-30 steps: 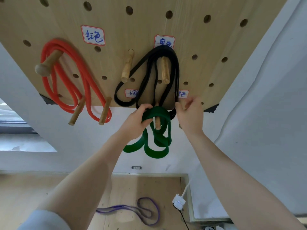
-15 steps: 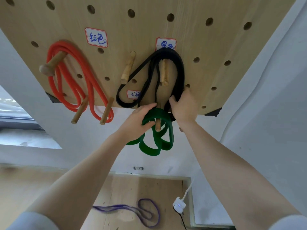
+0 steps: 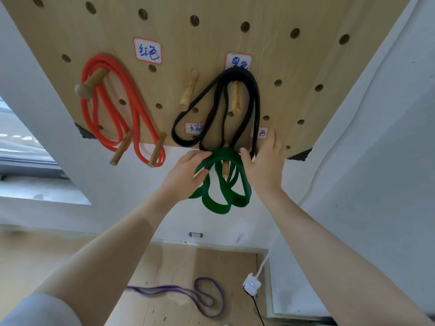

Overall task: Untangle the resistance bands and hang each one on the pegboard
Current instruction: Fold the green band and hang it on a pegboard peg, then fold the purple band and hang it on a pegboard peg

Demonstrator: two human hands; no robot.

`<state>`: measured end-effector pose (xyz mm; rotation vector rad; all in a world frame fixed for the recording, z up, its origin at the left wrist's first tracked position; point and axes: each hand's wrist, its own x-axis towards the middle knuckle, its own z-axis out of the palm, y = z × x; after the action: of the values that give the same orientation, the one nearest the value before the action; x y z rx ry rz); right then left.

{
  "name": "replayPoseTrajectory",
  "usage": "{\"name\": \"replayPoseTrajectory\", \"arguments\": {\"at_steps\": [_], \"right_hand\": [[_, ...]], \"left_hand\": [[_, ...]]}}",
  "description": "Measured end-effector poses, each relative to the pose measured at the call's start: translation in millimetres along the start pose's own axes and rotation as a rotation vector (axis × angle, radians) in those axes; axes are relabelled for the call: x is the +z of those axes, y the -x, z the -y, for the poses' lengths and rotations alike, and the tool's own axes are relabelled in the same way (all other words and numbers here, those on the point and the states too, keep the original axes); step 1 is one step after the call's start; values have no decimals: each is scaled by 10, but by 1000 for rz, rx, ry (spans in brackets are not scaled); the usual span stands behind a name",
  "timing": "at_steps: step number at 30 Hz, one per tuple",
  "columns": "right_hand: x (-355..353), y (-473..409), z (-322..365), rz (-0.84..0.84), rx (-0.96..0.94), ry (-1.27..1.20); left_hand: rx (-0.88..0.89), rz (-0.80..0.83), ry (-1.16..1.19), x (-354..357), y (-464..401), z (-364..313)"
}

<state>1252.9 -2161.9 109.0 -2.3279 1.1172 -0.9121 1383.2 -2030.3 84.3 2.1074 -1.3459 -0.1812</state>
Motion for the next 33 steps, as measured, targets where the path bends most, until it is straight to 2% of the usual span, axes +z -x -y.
{"name": "replayPoseTrajectory", "arguments": {"at_steps": [2,3,5,7,9,11,16,20,25,27,30,33], "right_hand": [[-23,299,103,-108,-265,-46],[3,445,158,-92,-402,-94],[117,765,263,90,-622,-155],[318,1067,334,349,-710,-121],[581,1316,361,661,-624,-44],[904,1491,341,897,-523,17],[1873,1963,226,1178,-361,140],[2795,2636,-325,1328,-286,256],[3943,3663,-1546,1444,-181,408],[4421,4001,-2072,1451,-175,466],[5065,4337,-2770,1396,-137,538],[5638,4515,-3319,1327,-115,561]], "left_hand": [[-35,8,29,-12,214,136],[-54,26,45,-14,337,216],[-103,87,59,-2,606,400],[-200,148,45,30,898,628],[-334,154,55,99,1216,864],[-456,138,101,186,1536,1078],[-654,171,127,502,2300,1671],[-812,181,168,1074,2895,2275],[-995,132,215,2340,3494,3186],[-1081,136,248,2951,3666,3581],[-1111,158,275,3839,3836,4153],[-1190,80,383,4519,3887,4665]]}}
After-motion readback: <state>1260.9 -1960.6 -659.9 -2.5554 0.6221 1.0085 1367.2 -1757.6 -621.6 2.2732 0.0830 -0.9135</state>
